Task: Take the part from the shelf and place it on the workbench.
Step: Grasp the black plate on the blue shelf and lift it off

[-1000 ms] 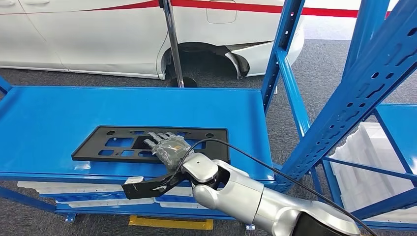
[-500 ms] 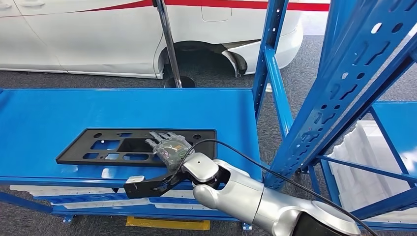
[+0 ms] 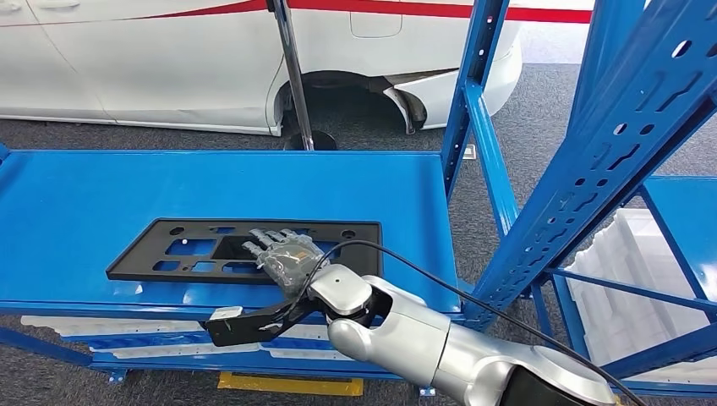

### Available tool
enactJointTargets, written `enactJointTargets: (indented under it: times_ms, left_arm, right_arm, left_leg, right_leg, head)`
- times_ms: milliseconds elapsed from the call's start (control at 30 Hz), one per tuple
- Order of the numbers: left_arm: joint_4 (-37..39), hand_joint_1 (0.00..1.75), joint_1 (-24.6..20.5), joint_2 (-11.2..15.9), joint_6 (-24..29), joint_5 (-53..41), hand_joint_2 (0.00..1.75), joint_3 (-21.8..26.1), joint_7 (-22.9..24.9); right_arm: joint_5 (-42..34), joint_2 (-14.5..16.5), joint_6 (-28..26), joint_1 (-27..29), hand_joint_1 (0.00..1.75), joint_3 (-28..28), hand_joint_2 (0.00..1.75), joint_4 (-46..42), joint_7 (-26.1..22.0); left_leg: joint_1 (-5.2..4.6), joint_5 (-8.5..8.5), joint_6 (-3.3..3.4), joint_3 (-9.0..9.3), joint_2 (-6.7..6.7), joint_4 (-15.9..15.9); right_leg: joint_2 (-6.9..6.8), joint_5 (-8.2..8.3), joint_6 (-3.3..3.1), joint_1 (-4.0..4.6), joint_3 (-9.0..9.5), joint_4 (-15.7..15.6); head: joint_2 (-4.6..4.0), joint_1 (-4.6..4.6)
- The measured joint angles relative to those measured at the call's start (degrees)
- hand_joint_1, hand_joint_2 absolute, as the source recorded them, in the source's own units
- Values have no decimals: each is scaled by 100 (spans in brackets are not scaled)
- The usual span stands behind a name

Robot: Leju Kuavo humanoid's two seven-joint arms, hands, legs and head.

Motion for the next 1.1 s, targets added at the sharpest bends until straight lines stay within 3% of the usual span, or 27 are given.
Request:
enactJointTargets:
  times_ms: [1100]
  left_arm:
    - [0, 0, 0, 0, 1, -13, 0, -14, 12]
  right_arm:
    - [11, 109, -32, 7, 0, 76, 175, 55, -89]
  left_leg:
    - [-2, -3, 4, 0, 0, 1]
  right_leg:
    - [-1, 0, 0, -3, 0, -1]
  head:
    - [0, 0]
